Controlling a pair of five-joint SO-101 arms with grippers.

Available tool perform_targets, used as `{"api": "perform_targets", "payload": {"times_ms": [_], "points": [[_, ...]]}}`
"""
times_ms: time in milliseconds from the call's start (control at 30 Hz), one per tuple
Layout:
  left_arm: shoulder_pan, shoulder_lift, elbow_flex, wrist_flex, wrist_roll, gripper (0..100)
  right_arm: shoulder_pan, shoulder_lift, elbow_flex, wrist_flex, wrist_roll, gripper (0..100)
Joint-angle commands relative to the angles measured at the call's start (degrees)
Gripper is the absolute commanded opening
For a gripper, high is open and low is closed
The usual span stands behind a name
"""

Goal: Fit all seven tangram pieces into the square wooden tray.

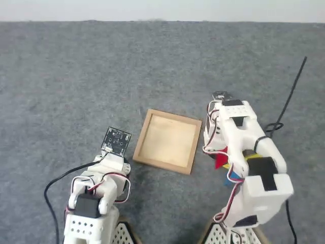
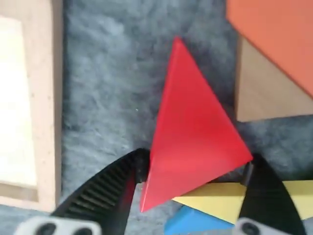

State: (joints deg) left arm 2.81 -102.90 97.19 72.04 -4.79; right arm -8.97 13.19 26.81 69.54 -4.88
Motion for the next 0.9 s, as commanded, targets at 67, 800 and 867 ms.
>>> {"api": "perform_targets", "payload": {"times_ms": [67,800,867], "points": [[-0.3,-1.2,-0.7,0.3,0.3,1,0.7,2.9,-0.9,0.5,-1.0,31.4],[-0.3,-1.2,-0.7,0.3,0.3,1,1.7,-1.3,1.1,-5.4,-3.2,26.9],[-0.3,-1.2,-0.7,0.3,0.3,1,1.5,-3.2,2.7,-6.6,-3.2,26.7]]}}
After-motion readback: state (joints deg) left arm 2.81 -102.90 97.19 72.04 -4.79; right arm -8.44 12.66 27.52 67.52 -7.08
